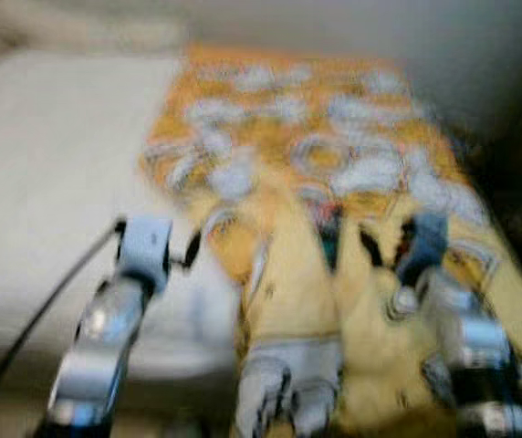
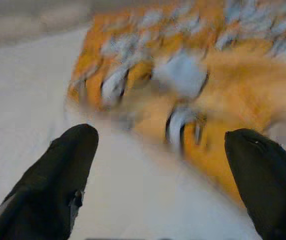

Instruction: Clean up the room

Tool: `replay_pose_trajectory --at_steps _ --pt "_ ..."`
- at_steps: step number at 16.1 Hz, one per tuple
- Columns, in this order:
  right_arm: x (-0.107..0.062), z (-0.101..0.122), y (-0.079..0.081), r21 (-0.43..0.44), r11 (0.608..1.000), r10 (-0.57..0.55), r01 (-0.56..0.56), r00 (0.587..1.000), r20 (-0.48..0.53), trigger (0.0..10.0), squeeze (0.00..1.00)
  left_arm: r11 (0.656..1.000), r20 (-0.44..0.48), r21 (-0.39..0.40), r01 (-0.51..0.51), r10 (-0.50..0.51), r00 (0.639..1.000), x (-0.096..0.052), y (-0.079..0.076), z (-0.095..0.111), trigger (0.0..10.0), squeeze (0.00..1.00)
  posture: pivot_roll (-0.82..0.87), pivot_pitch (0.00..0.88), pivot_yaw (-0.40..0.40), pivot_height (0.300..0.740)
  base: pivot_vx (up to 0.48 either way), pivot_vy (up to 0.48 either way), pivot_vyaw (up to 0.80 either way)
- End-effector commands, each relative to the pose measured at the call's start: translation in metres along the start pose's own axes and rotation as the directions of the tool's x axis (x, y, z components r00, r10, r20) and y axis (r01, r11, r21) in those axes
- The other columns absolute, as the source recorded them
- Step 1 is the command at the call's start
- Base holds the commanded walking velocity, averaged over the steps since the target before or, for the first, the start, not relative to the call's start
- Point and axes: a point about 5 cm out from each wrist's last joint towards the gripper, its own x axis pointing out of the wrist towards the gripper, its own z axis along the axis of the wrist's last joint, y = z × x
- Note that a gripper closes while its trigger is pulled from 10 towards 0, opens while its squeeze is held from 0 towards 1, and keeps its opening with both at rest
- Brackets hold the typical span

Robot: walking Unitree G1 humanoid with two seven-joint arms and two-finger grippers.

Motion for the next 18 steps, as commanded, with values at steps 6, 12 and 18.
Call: replay_pose_trajectory --at_steps 6,12,18 --pt "0.002 0.005 0.006 0.009 1.000 0.027 -0.027 1.000 0.006 10.0 0.00 1.000 0.008 0.010 -0.021 0.020 1.000 0.006 0.003 0.005 10.0 0.64 -0.02 0.000 -0.026 0.740 0.000 0.000 0.00" --pt "-0.005 0.001 0.017 0.045 0.999 0.016 -0.019 0.999 0.052 10.0 0.00 1.000 0.037 0.005 -0.014 0.014 0.999 0.006 0.008 0.011 10.0 0.68 -0.03 0.000 -0.011 0.740 0.139 0.000 0.13" --pt "-0.008 -0.006 0.025 0.073 0.997 0.012 -0.015 0.999 0.046 10.0 0.00 1.000 0.037 0.025 0.011 -0.012 0.999 0.008 0.010 0.014 10.0 0.68 -0.03 0.000 0.017 0.740 0.309 0.000 0.13"
